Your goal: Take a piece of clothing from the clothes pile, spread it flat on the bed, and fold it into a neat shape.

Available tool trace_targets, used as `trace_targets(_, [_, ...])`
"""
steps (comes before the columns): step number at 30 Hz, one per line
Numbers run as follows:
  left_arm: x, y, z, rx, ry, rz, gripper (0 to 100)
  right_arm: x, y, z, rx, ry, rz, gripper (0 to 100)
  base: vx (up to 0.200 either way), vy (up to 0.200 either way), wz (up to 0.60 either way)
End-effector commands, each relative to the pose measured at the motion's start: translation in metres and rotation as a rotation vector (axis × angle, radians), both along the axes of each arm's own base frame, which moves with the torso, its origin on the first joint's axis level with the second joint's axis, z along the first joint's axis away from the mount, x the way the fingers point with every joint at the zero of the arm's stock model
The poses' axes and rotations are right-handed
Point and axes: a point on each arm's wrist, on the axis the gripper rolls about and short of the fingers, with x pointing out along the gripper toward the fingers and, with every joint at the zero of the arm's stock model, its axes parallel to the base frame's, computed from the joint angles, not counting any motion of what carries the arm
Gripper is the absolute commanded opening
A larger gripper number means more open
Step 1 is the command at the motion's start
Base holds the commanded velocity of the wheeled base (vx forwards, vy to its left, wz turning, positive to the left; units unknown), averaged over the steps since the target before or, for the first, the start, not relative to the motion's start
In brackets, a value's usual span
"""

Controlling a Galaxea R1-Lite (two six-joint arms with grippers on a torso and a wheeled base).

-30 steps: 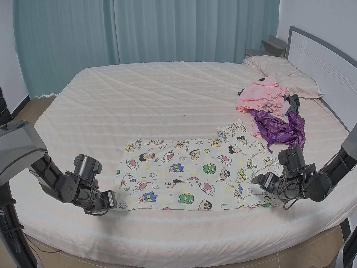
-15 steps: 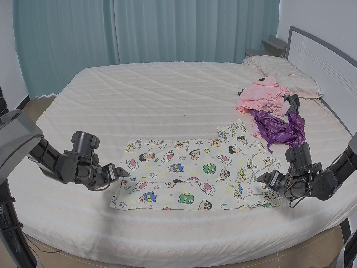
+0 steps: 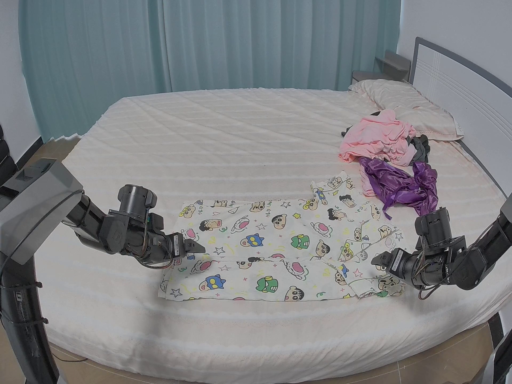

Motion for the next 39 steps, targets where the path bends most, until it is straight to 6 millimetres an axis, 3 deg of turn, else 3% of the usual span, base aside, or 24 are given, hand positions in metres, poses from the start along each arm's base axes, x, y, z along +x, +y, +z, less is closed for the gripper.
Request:
trace_targets(1, [0.004,0.004,-0.025,0.015,0.049,-0.007,100,-0.001,-0.004,-0.001,-0.008,0.006,0.0,100,0.0,0.0,0.0])
trace_targets(17, [0.011,0.006,-0.037,-0.006,0.027,-0.011,100,-0.001,-0.012,-0.001,-0.007,0.008,-0.013,100,0.0,0.0,0.0])
trace_targets(18, [0.012,0.008,-0.037,-0.007,0.029,-0.007,0,-0.001,-0.014,0.0,0.003,0.009,-0.011,100,0.0,0.0,0.0])
trace_targets(25, [0.011,0.012,-0.036,-0.013,0.034,0.005,0,0.005,-0.039,0.0,0.039,0.012,0.009,100,0.0,0.0,0.0])
trace_targets(32, [0.004,0.02,-0.02,-0.021,0.015,0.027,0,0.022,-0.062,-0.001,0.07,-0.01,0.1,100,0.0,0.0,0.0])
trace_targets(39, [-0.003,0.021,-0.006,-0.023,-0.004,0.027,0,0.046,-0.064,-0.029,0.013,0.028,0.226,100,0.0,0.0,0.0])
